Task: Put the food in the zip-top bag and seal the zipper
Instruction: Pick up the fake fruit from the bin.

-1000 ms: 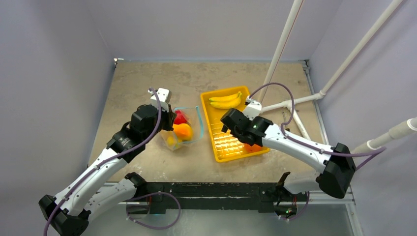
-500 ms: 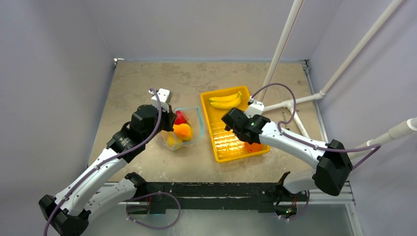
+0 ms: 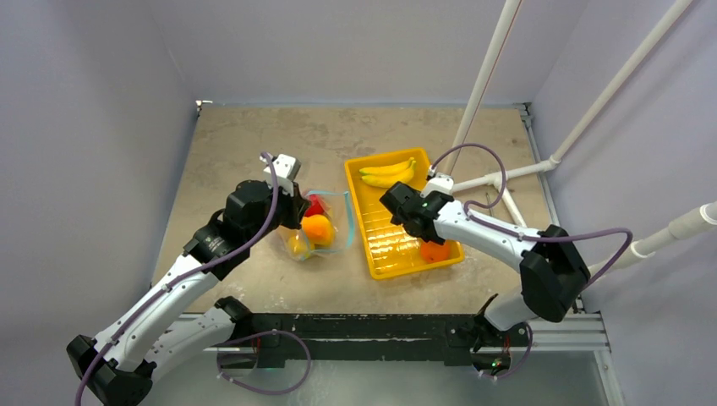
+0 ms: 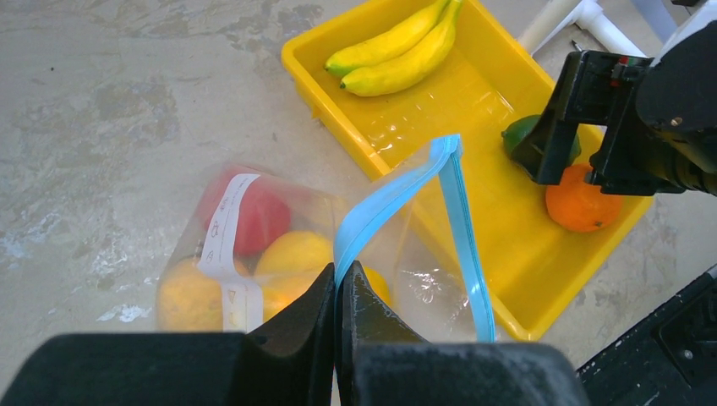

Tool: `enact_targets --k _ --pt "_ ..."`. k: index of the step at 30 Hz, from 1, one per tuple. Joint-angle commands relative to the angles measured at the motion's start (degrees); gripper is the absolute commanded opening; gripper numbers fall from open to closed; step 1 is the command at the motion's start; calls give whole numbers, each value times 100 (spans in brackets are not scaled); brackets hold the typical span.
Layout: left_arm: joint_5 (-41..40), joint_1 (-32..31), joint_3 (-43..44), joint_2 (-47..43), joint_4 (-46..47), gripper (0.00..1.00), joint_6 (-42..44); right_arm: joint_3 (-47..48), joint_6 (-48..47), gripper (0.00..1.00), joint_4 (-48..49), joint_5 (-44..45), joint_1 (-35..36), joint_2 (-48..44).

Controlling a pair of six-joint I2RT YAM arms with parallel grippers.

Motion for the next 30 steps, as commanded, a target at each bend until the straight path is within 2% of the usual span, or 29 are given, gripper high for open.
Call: enact_targets --k 1,20,30 --pt "322 -25 46 -45 252 0 -57 37 107 99 -89 167 -132 44" --pt "564 -94 19 -132 300 0 -77 171 558 99 -110 362 -327 1828" --pt "465 -93 20 -86 267 0 -79 677 537 99 86 404 -478 2056"
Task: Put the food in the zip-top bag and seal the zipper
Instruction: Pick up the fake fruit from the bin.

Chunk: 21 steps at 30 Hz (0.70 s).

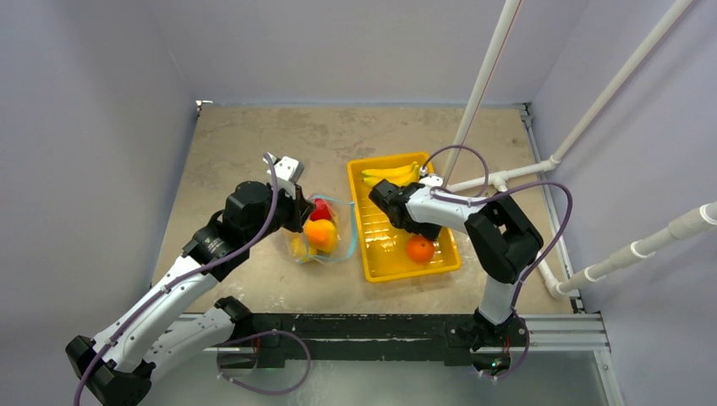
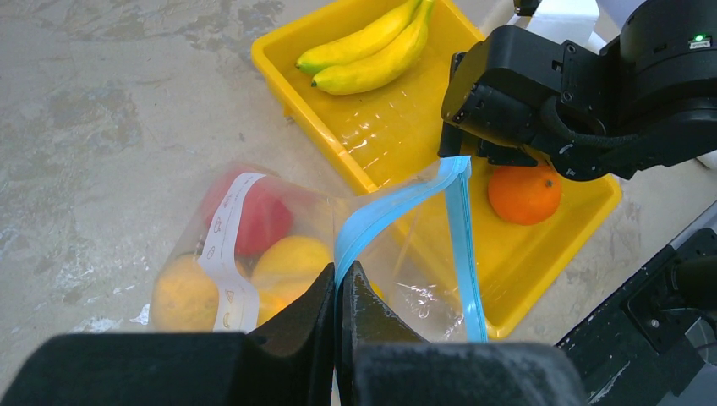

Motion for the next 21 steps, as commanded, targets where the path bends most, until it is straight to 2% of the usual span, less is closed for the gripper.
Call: enact_targets --k 1,9,11,14,18,21 --pt "-4 -24 18 -38 256 0 -72 182 2 99 96 -70 -153 182" --pt "-76 -26 29 28 222 0 -63 276 78 99 141 104 -393 277" --pt "-160 -21 30 38 222 0 -54 247 5 94 250 96 -400 233" --pt "-190 -22 32 49 213 0 -51 212 -126 73 381 72 -407 153" --pt "-199 -27 36 76 210 0 -47 174 -321 37 550 9 -410 6" --pt "-214 -25 38 78 205 0 -37 162 -442 18 656 -30 -409 -113"
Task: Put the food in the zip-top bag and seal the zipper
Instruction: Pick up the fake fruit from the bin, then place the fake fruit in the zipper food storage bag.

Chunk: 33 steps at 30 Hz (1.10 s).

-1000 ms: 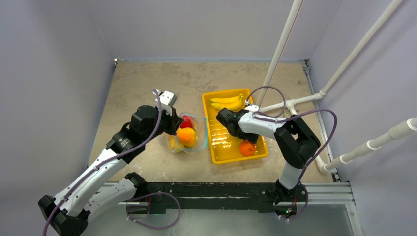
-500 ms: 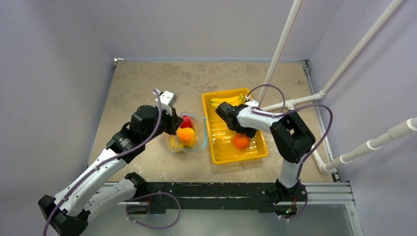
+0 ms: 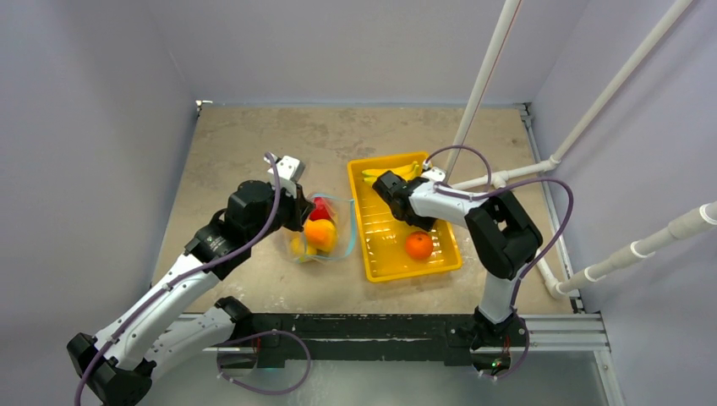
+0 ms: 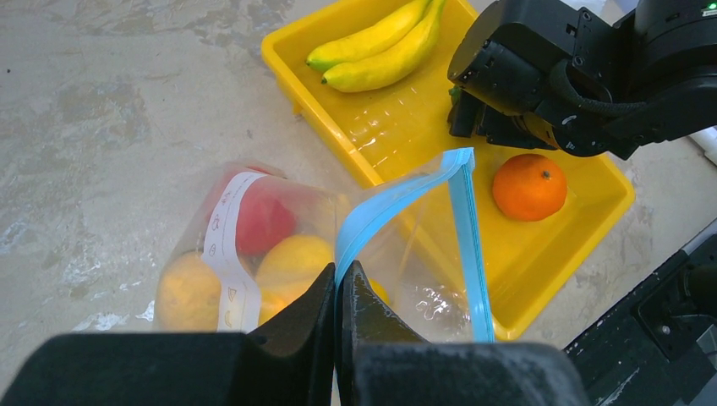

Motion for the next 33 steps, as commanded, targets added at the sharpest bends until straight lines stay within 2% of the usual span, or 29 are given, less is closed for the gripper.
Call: enact_targets --k 1,2,3,12,21,29,33 --pt "-101 -27 38 0 197 0 -37 -32 -238 11 220 1 -53 -311" --pt "-113 -26 43 0 198 0 -36 -32 -288 2 261 5 -49 -342" --pt "-120 -24 43 0 194 0 -36 -18 -324 0 297 10 -45 -372" --pt "-179 -11 47 -17 176 0 -23 222 -859 0 705 -324 362 -651" --pt "-295 -14 53 -35 141 0 -6 907 -936 0 396 -325 1069 -761" --pt "-385 -10 66 -61 121 0 7 743 -1447 0 766 -473 1318 -1660" --pt "-414 -13 66 -38 123 0 3 554 -2026 0 1297 -839 1402 -2339"
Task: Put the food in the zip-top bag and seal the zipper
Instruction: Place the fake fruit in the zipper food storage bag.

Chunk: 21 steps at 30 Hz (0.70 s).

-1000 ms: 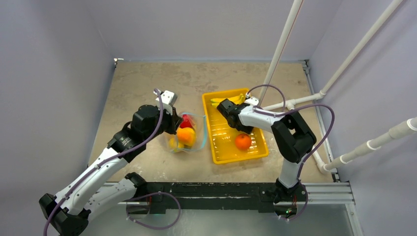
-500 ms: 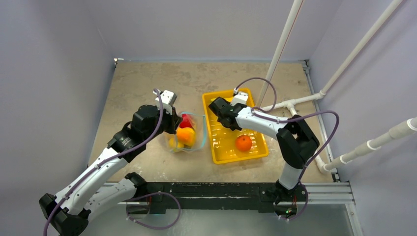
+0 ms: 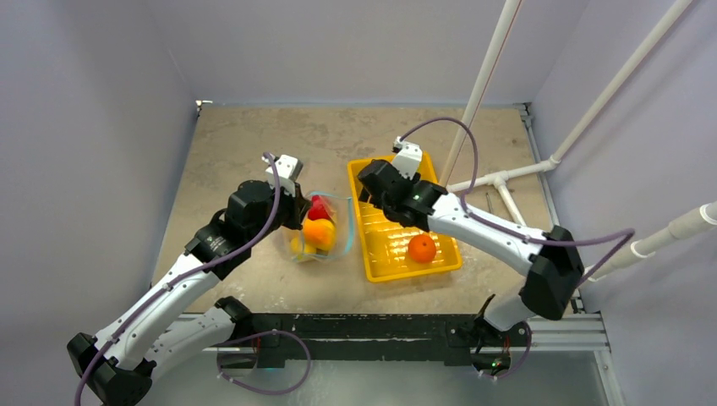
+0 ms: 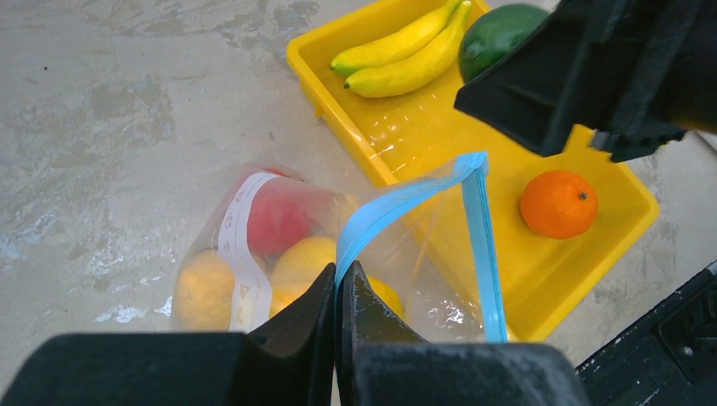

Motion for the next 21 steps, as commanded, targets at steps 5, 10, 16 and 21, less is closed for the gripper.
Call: enact_targets --k 5,10,16,21 --pt "-166 -10 71 -44 110 0 18 -342 -1470 0 1292 -904 133 -1454" --pt "-205 -18 74 -31 96 0 31 -496 -2325 0 1930 -1852 142 -2125" --pt "-229 -18 86 -17 85 0 45 -573 -2914 0 2175 -2745 379 -2244" --pt "-301 -17 93 -17 63 0 62 -483 -3103 0 2015 -2629 894 -1951"
